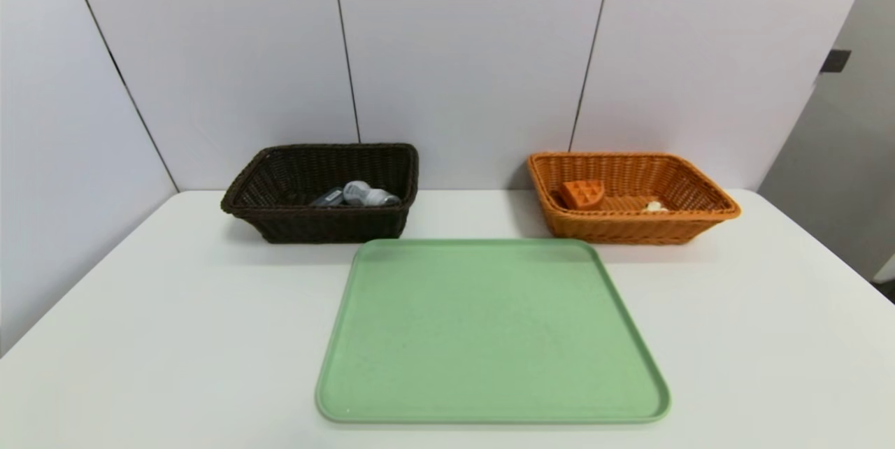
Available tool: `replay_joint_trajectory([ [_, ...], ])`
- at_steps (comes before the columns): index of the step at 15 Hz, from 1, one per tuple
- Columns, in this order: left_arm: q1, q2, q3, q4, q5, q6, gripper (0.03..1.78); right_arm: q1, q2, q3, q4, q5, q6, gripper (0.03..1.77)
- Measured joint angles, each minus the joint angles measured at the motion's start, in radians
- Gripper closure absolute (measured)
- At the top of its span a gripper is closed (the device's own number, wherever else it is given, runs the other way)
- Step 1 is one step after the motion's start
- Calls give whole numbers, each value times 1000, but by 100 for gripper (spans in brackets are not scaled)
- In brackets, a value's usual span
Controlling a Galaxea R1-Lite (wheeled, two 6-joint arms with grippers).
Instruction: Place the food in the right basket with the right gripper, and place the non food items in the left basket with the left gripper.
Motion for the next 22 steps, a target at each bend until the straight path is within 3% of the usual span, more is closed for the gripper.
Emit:
replay_joint_trajectory([
  [6, -21, -5, 16, 13, -1, 14, 12, 0, -3, 4, 1, 0, 3, 10],
  [10, -26, -54, 118, -12, -10, 54, 12, 0, -3, 42, -7, -8, 9, 10],
  [13, -31, -83, 224, -88, -11, 59, 12, -6, -8, 152, -102, -9, 7, 10],
  [17, -40, -130, 414, -260, -11, 63, 12, -31, -51, 410, -370, -8, -14, 10],
  [22, -44, -177, 481, -273, -14, 54, 12, -50, -155, 633, -461, -3, -93, 10],
])
